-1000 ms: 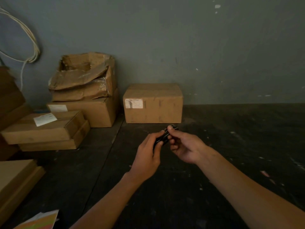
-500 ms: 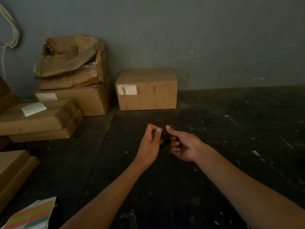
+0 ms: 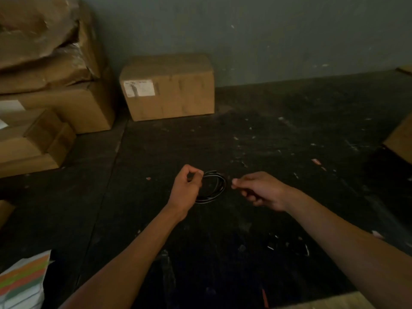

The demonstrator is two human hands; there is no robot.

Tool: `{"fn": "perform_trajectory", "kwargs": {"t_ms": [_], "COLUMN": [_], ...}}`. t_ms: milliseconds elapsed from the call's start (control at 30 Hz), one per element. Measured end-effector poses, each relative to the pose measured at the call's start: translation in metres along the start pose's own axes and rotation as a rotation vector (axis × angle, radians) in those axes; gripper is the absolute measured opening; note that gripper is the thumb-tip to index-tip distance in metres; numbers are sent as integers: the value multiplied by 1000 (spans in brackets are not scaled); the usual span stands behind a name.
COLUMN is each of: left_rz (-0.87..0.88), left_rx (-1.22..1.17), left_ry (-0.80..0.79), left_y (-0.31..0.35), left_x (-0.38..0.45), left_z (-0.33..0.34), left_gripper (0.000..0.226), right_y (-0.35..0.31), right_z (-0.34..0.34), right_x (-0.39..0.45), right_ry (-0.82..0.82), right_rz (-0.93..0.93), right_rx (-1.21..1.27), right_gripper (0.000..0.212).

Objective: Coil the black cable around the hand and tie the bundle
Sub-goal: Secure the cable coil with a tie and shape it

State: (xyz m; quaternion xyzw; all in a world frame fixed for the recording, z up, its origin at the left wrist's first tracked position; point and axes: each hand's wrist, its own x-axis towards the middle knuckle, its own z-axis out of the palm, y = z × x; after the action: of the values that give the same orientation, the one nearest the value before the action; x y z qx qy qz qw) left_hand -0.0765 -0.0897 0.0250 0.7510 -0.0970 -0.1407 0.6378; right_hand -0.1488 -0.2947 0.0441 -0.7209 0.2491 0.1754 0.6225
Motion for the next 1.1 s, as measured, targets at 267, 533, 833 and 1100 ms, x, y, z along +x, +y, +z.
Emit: {"fn": "perform_trajectory", "kwargs": {"t_ms": [267,533,833,1100], "left_rz": [-160,-197,-242,-56], "left_rx": [2,58,83,154], "left_ry": [-14,-50,-88,-23], "left_y": [-35,-40,-25,8], "left_x": [-3,-6,-3,14], "left_z": [8,20,3,-15], "left_gripper": [10,7,15,12], "right_y": [78,103,41,-69], "right_z": [-31,-13,0,50], "right_x": [-18,-18,8,0], "right_ry": [36,33,49,147], "right_rz": [146,144,-71,-586], "right_rx": [-707,-924,-538,-312], "right_gripper": [24,38,26,27]}}
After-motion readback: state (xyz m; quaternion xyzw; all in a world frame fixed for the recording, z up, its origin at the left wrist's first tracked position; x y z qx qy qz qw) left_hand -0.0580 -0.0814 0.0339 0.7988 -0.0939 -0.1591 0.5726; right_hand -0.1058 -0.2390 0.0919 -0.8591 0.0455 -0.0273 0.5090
